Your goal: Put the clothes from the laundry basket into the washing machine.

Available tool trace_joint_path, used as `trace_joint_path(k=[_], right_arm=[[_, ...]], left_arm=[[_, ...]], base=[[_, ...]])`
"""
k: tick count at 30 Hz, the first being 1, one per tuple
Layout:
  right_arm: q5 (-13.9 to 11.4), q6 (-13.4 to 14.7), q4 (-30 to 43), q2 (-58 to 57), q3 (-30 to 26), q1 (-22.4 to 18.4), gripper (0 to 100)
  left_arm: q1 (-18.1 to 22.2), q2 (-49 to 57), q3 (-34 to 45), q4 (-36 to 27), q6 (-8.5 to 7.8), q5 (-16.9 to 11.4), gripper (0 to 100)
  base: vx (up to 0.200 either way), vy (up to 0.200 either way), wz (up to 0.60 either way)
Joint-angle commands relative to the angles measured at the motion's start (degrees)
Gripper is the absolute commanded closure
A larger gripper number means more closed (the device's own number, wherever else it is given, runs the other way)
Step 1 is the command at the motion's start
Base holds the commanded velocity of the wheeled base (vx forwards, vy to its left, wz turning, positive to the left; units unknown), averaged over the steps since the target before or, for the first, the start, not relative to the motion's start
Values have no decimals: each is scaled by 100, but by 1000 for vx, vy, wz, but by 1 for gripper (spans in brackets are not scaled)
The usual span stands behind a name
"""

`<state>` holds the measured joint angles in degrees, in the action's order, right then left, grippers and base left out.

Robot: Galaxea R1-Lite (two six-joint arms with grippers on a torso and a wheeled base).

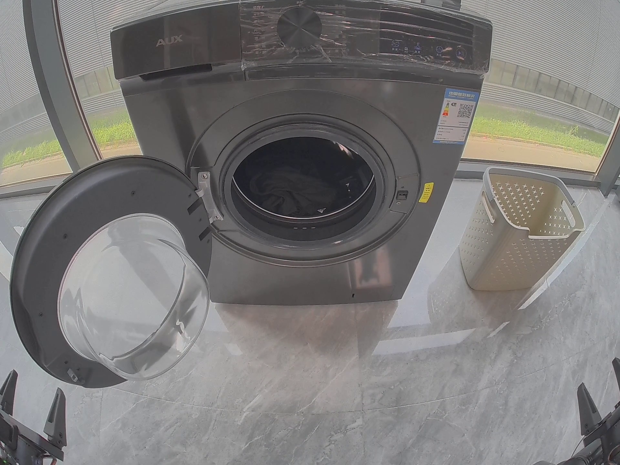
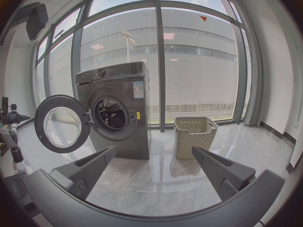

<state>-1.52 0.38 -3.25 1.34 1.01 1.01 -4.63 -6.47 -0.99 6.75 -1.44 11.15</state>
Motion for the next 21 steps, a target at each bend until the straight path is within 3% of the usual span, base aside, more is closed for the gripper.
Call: trace_joint_path(k=[1,4,5,6,8,9,12,21], right_arm=[[398,-231,35,-134,-84,-66,0],[1611,-231,27,-134,-84,-40,0],[1620,-231,27,-134,-84,-40,0],[1225,-143,88,-134,-75,-57,0],[38,41,211,-134,-101,-40,0],[-243,-11,352,-134,-92,-22,0],[223,-20,484,-134,-40,-48,0],[188,-38,431,-134,-57,-40,0]], left_arm=[[507,542,90,-306,-85,-483,0],[481,647,72,-368,-181,-474,0],[481,647,72,-368,-181,-483,0],[472,647,81,-394,-41,-571,0],[472,647,99,-456,293,-861,0],[463,647,90,-561,337,-992,0],[463,647,90,-649,170,-1080,0],[472,647,99,-649,153,-1080,0]], base=[[0,0,0],[0,0,0],[0,0,0],[0,0,0],[0,0,0],[0,0,0],[0,0,0],[0,0,0]])
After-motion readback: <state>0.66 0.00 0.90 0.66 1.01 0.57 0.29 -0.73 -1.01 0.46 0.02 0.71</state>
